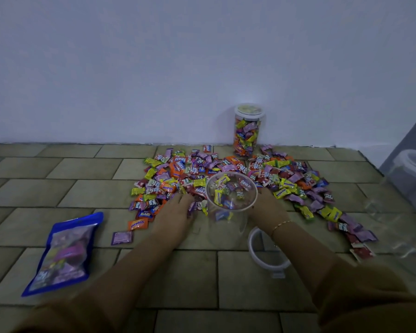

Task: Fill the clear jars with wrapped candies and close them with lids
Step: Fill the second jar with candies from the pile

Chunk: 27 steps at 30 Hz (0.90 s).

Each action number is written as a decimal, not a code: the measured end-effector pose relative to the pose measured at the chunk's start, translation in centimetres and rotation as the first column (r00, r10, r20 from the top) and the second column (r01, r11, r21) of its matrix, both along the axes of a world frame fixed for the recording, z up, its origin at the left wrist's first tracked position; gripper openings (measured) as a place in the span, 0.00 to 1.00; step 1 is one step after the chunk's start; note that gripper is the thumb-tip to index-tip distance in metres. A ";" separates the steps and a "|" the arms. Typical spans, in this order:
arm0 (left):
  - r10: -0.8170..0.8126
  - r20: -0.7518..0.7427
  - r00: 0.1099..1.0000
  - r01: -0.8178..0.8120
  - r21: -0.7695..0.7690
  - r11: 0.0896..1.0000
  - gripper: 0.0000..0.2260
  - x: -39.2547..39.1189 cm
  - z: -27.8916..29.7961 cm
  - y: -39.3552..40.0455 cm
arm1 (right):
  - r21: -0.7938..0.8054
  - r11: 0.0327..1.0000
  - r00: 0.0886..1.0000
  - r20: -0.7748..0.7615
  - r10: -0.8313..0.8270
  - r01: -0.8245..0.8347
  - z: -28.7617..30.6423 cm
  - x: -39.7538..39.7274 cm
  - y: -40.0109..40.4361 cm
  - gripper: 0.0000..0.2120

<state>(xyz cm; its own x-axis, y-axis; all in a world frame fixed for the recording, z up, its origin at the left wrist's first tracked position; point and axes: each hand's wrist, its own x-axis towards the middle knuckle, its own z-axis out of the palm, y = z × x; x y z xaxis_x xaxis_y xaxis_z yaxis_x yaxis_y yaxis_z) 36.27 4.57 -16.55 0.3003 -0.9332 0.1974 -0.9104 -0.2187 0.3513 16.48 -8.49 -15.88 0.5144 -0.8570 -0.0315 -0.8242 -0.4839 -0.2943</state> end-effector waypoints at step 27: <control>-0.199 -0.493 0.847 0.072 -0.264 0.962 0.04 -5.0 14.6 0.5 | 0.232 0.946 0.584 0.809 -0.059 -0.225 14.2 -3.1 7.2 0.10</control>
